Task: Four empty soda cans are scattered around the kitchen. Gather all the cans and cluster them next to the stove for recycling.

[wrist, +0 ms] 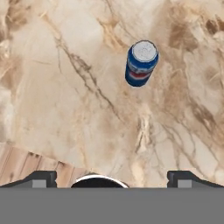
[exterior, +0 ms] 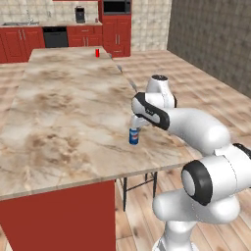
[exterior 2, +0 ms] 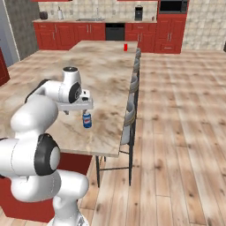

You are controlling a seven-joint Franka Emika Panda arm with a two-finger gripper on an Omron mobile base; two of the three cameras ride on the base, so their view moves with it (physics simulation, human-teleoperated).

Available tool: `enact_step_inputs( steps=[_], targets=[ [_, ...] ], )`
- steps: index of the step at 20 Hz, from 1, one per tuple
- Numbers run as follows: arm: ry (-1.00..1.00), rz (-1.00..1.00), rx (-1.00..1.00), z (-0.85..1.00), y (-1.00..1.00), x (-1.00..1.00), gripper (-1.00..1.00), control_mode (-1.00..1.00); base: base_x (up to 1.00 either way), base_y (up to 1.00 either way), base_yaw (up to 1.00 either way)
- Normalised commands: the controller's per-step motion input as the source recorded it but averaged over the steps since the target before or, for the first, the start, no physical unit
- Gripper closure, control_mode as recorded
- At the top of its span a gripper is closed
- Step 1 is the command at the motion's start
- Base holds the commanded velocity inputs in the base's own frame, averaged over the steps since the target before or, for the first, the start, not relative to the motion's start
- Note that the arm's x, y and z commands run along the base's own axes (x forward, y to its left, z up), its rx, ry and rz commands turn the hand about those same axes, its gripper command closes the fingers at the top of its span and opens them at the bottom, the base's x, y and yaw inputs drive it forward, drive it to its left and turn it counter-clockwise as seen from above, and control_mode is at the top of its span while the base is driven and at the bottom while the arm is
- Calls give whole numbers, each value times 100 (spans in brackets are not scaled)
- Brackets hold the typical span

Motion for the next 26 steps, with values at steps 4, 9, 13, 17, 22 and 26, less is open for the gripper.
enact_step_inputs(
  steps=[4,9,13,17,22,26],
  targets=[
    [-1,0,-1,-27,2,37,-100,-100,0,0,0],
    [-2,0,0,-25,4,41,-100,-100,0,0,0],
    [-5,0,-2,-24,1,36,-100,-100,0,0,0],
    [-6,0,0,-13,0,43,-100,-100,0,0,0],
    [-3,0,0,-6,0,43,-100,-100,0,0,0],
    [-1,0,0,-15,0,28,-100,-100,0,0,0]
  ],
)
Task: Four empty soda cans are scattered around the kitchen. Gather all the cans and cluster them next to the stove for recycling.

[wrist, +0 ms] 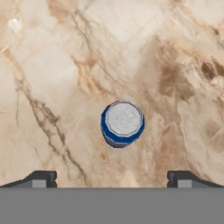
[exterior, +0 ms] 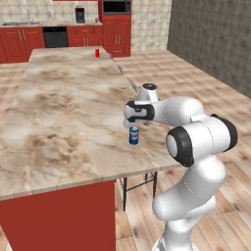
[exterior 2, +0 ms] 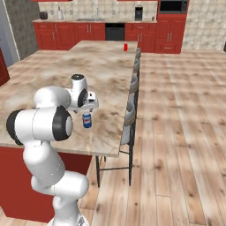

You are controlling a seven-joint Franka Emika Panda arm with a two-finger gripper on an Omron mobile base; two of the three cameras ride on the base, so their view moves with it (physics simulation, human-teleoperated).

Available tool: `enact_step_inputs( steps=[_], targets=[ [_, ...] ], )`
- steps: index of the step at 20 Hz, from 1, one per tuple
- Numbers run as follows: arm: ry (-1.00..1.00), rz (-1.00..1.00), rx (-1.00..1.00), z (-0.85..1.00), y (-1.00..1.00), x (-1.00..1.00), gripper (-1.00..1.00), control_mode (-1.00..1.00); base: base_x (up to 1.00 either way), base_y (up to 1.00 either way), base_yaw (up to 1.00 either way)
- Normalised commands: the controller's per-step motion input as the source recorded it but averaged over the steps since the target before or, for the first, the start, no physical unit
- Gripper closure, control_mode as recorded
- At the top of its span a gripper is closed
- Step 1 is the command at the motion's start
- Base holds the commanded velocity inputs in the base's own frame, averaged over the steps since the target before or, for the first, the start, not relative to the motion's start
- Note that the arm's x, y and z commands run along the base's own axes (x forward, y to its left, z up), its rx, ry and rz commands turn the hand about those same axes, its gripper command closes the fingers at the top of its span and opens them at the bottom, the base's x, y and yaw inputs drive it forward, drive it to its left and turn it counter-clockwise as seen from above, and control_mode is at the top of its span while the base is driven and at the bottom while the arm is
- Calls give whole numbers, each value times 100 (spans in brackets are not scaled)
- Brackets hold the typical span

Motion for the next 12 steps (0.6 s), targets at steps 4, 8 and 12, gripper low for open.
enact_step_inputs(
  steps=[4,8,12],
  targets=[
    [0,0,-1,-8,0,7,-100,-100,0,0,0],
    [0,0,0,0,0,0,-100,-100,0,0,0],
    [0,0,0,-7,0,0,-100,-100,0,0,0]
  ],
)
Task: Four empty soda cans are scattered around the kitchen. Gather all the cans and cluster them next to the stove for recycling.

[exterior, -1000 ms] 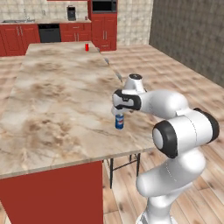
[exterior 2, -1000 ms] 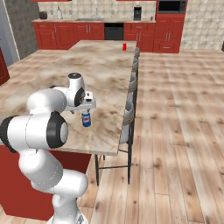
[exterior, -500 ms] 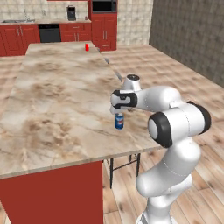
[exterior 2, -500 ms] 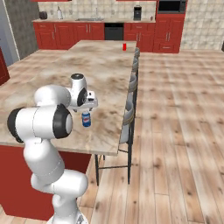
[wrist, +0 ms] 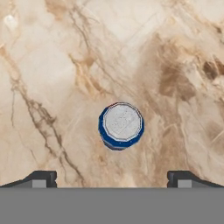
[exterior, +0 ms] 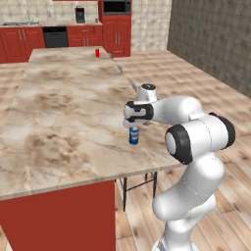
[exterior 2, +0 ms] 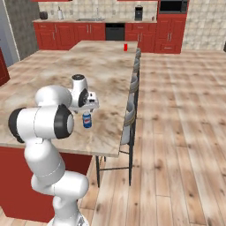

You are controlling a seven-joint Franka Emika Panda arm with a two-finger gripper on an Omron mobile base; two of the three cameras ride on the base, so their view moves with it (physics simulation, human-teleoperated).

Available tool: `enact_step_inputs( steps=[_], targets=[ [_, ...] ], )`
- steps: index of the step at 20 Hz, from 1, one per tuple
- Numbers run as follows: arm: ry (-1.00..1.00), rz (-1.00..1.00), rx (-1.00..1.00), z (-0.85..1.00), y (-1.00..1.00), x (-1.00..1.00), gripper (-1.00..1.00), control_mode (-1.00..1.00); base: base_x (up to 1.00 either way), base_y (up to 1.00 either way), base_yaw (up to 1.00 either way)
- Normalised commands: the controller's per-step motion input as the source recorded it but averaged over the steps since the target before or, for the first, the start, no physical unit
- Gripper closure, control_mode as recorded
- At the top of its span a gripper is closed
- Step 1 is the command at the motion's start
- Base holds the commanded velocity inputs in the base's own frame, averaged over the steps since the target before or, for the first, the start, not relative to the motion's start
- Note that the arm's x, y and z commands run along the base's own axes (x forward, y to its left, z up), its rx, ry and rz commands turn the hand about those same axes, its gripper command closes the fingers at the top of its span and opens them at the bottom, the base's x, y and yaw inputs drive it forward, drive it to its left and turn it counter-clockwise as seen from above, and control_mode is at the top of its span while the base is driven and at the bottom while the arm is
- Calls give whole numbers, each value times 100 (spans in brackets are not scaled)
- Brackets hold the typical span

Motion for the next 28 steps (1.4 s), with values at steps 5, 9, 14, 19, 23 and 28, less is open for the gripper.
enact_step_inputs(
  steps=[5,9,14,19,23,28],
  targets=[
    [0,0,0,-18,0,0,-100,-100,0,0,0],
    [0,0,0,-14,0,4,-100,-100,0,0,0],
    [0,0,0,-13,1,7,-100,-100,0,0,0],
    [-1,-1,0,-8,9,21,-100,-100,0,0,0],
    [0,-2,0,-10,12,19,-100,-100,0,0,0],
    [0,-1,0,-15,5,17,-100,-100,0,0,0]
  ],
)
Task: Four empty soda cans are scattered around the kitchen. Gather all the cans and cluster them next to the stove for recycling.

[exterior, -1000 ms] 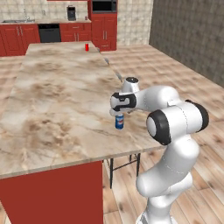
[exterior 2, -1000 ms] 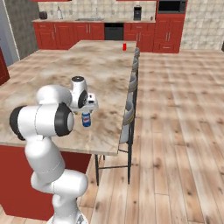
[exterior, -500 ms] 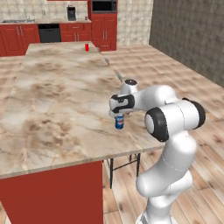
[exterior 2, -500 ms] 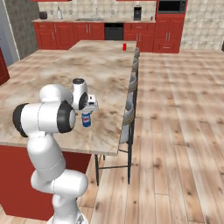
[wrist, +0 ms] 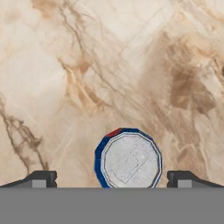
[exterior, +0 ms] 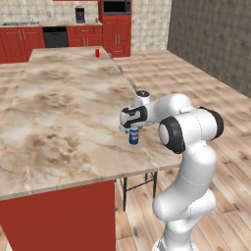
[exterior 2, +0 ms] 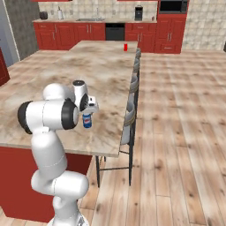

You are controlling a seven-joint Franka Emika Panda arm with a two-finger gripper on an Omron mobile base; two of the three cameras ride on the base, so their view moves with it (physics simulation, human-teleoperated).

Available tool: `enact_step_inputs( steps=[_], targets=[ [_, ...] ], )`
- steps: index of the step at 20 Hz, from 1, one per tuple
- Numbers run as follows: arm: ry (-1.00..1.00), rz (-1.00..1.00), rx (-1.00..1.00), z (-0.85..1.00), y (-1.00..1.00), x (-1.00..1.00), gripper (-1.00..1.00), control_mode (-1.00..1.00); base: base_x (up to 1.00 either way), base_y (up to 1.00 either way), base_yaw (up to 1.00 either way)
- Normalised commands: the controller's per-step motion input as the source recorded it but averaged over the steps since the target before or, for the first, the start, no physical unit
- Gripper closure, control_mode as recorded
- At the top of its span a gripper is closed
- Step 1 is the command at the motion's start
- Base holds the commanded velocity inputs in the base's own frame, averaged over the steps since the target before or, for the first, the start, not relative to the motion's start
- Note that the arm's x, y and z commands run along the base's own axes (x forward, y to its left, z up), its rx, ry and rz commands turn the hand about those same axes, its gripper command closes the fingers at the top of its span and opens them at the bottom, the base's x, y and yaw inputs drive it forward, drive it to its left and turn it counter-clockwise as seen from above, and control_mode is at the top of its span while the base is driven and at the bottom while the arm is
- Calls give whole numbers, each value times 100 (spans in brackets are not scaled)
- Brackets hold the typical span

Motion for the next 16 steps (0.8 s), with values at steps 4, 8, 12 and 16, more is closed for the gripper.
enact_step_inputs(
  steps=[4,8,12,16],
  targets=[
    [0,-1,0,-17,0,13,-100,-100,0,0,0],
    [-1,-1,0,-13,0,23,-100,-100,0,0,0],
    [0,-1,0,-9,0,17,-100,-100,0,0,0],
    [0,0,0,-6,0,10,-100,-100,0,0,0]
  ],
)
